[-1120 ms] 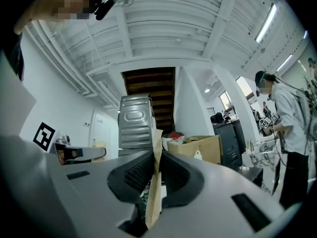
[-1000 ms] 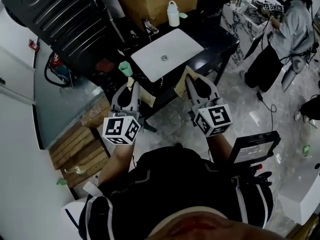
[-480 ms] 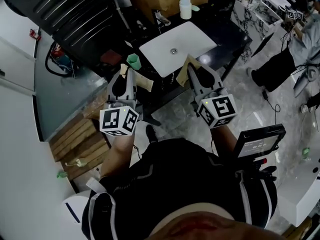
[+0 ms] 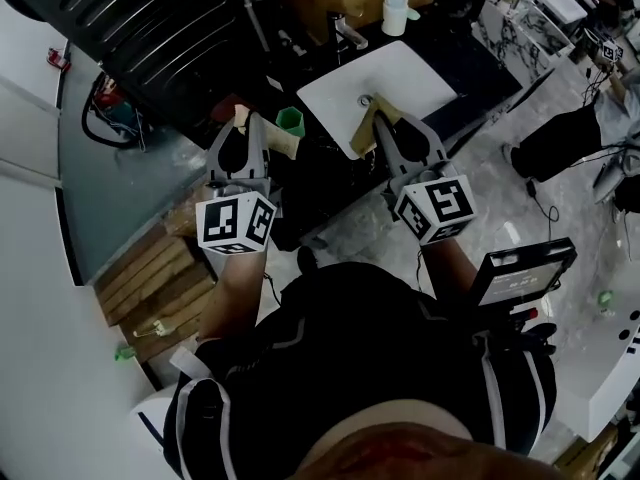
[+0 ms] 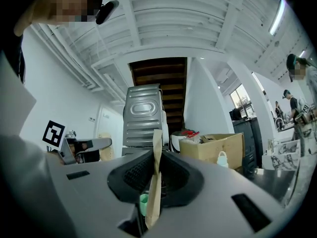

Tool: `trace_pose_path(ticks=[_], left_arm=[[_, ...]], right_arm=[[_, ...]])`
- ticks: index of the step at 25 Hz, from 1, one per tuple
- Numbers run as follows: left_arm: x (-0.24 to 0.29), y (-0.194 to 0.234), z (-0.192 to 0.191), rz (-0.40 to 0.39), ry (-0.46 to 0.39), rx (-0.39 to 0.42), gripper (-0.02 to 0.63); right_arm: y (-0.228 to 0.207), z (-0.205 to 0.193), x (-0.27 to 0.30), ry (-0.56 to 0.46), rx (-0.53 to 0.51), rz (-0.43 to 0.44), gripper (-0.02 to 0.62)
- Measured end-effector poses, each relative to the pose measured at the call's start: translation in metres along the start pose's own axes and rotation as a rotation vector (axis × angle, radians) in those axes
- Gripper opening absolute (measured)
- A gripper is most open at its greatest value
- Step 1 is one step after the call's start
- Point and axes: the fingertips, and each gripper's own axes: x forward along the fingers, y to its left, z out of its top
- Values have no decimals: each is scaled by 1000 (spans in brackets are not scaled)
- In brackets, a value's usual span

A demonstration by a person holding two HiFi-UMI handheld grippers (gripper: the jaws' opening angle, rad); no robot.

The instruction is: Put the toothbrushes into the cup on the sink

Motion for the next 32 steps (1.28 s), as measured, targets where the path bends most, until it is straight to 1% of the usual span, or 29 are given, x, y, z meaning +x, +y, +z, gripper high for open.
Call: trace_pose_path(ticks=[5, 8, 13, 16, 19, 24, 32], left_arm=[[23, 30, -9, -21, 3, 1, 37], [36, 43, -17, -52, -2, -14, 37], [60, 61, -43, -83, 13, -24, 37], [74, 66, -60, -112, 34, -29, 37], [84, 67, -70, -132, 46, -11, 37], [99, 72, -97, -176, 69, -9, 37], [110, 71, -142, -244, 119, -3, 37]], right_arm=[[10, -2, 33, 0, -11, -13, 52], [13, -6, 51, 3, -18, -28, 52], [14, -26, 75, 36, -13, -63, 52], [14, -35, 87, 55, -12, -85, 52], [17, -35, 93, 49, -20, -91, 52], [18, -43, 104, 56, -27, -120, 52], [20, -57, 113, 70, -36, -168, 52]])
